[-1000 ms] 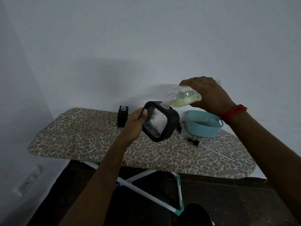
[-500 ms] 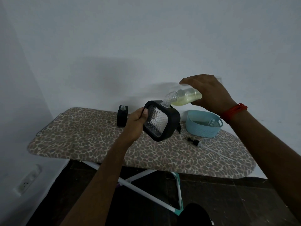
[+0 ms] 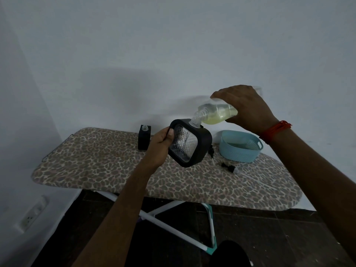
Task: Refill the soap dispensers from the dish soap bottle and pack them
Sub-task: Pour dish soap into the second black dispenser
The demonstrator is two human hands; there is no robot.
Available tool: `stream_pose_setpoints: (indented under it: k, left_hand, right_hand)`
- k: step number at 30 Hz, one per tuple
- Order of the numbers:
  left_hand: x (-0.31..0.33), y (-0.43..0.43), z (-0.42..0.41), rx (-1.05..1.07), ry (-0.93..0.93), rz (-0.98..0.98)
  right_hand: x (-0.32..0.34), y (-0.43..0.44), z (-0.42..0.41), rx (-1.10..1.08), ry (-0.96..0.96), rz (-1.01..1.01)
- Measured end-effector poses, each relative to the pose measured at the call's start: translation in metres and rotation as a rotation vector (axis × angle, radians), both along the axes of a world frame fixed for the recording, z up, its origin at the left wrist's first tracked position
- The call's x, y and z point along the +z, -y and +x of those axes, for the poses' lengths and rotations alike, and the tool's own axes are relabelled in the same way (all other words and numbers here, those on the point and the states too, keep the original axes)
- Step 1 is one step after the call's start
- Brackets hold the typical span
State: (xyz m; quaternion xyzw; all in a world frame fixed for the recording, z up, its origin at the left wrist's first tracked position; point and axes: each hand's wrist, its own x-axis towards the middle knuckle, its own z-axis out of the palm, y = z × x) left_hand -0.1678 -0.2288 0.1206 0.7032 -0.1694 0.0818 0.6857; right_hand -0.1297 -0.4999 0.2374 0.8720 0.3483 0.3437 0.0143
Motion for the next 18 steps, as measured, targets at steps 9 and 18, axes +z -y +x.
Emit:
stream_pose_setpoints:
  k: [9, 18]
  left_hand:
    - [-0.0006, -0.0006, 0.0002, 0.011, -0.025, -0.010]
    - [-0.0005, -0.0008, 0.0004, 0.007, -0.011, 0.003]
  right_hand:
    - [0.0010, 0.0009, 0.0022, 0.002, 0.011, -0.008]
    - [0.0010, 0.0016, 0.0026, 0.008, 0.031, -0.003]
